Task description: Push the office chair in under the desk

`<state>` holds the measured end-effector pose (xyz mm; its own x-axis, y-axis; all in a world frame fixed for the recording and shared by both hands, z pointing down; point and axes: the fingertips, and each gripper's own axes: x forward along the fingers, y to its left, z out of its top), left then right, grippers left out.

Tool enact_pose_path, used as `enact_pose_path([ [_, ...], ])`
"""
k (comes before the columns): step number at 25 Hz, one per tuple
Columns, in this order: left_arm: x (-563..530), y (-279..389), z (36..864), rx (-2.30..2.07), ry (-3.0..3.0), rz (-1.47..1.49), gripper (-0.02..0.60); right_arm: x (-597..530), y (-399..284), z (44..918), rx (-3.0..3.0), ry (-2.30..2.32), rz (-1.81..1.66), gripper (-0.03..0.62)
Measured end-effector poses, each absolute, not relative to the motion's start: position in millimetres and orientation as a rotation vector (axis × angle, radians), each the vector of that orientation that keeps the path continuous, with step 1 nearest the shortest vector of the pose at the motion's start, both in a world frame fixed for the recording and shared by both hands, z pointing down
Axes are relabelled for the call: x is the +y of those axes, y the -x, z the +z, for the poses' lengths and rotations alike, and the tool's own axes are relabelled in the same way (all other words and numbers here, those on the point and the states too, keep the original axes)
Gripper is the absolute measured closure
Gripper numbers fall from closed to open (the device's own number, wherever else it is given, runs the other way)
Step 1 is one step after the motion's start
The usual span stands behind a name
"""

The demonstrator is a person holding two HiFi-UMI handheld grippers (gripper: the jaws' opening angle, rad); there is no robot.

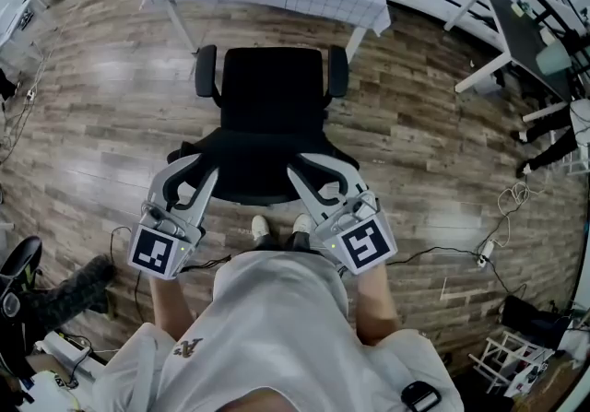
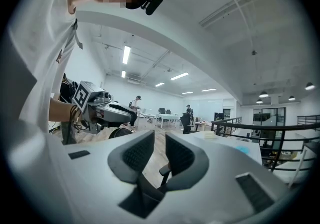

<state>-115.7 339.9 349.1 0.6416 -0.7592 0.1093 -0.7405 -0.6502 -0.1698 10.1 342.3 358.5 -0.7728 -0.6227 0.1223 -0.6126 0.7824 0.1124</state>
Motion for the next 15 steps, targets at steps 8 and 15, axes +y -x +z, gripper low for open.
enact_pose_path([
  [8, 355, 110, 350, 1.073, 2.798, -0.289, 0.412, 357, -6, 361, -2.843, -0.866, -0.110, 0.448],
  [15, 370, 102, 360, 0.864, 2.853, -0.399, 0.335, 370, 3, 358, -2.878, -0.703, -0.198, 0.387],
])
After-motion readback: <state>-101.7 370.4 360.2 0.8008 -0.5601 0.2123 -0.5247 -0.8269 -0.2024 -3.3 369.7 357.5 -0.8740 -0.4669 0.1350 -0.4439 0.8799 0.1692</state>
